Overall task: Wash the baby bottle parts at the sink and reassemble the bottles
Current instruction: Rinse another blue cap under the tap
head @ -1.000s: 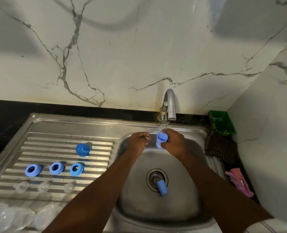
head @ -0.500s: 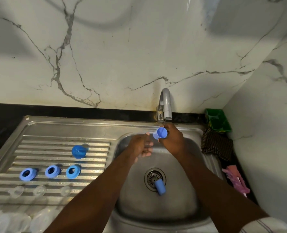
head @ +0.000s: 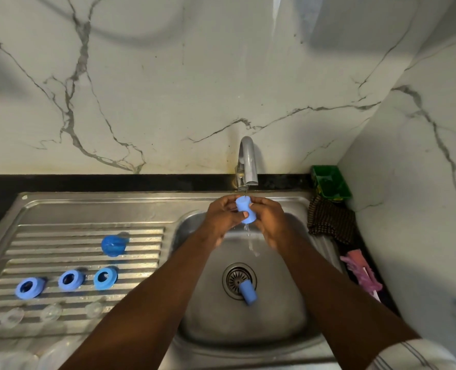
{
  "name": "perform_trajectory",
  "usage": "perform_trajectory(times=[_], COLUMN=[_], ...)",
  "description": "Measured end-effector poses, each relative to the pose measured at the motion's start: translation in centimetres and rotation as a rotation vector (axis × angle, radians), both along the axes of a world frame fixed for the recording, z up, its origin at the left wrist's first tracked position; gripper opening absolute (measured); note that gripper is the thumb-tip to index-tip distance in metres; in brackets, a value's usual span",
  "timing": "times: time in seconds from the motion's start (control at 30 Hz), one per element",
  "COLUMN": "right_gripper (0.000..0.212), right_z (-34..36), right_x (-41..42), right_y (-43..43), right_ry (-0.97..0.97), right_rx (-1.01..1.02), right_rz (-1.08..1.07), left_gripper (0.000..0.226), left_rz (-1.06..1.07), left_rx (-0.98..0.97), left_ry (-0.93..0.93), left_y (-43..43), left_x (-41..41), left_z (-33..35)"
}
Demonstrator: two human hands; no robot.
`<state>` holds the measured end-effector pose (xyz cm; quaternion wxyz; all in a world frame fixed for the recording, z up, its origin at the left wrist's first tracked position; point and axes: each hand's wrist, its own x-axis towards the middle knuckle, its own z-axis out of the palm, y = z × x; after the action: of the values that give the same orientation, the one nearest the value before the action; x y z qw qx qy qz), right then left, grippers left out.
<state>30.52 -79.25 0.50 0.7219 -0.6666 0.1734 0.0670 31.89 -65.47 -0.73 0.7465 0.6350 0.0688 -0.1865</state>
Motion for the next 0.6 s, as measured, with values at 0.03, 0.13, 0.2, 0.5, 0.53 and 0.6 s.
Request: perform_trajectory(times=[0.03,0.13,0.2,0.5,0.53,0.6], right_gripper=[0.030,0.035,0.038,0.041,0.038,0.031], right_z=[0.0,0.1,0.4,1.2,0.9,0.5], right_x=[-0.2,-1.1,-1.6,-4.3,-4.7,-4.8], right_y=[0.1,0.2,0.2,-1.6,-2.2,-3.2], right_ry=[0.013,0.030,0.052,0.132,0.118,-0.012], right_rx=[0.021,0.034,0.026,-0.248,-0.345,-0.666], right_rz=[0.025,0.098,0.137,0.194,0.192,0.159], left_gripper=[0.040,0.039,0.040,0.025,0.020,0.015], left_rz=[-0.003,-0.019,-0.043,-0.100,-0.099,-0.072], left_rx=[0.011,0.016,0.042,0.155,0.147,0.132], left_ry=[-0.027,-0.080,-0.102,-0.132,-0.110,-0.063], left_y=[0.1,0.5,0.9,0.2,-0.4,-1.0], left_x=[-0.1,-0.2,-0.6,-3.6,-4.4,-5.4], left_z=[0.0,-0.3,-0.5,-0.6,-0.4,-0.6])
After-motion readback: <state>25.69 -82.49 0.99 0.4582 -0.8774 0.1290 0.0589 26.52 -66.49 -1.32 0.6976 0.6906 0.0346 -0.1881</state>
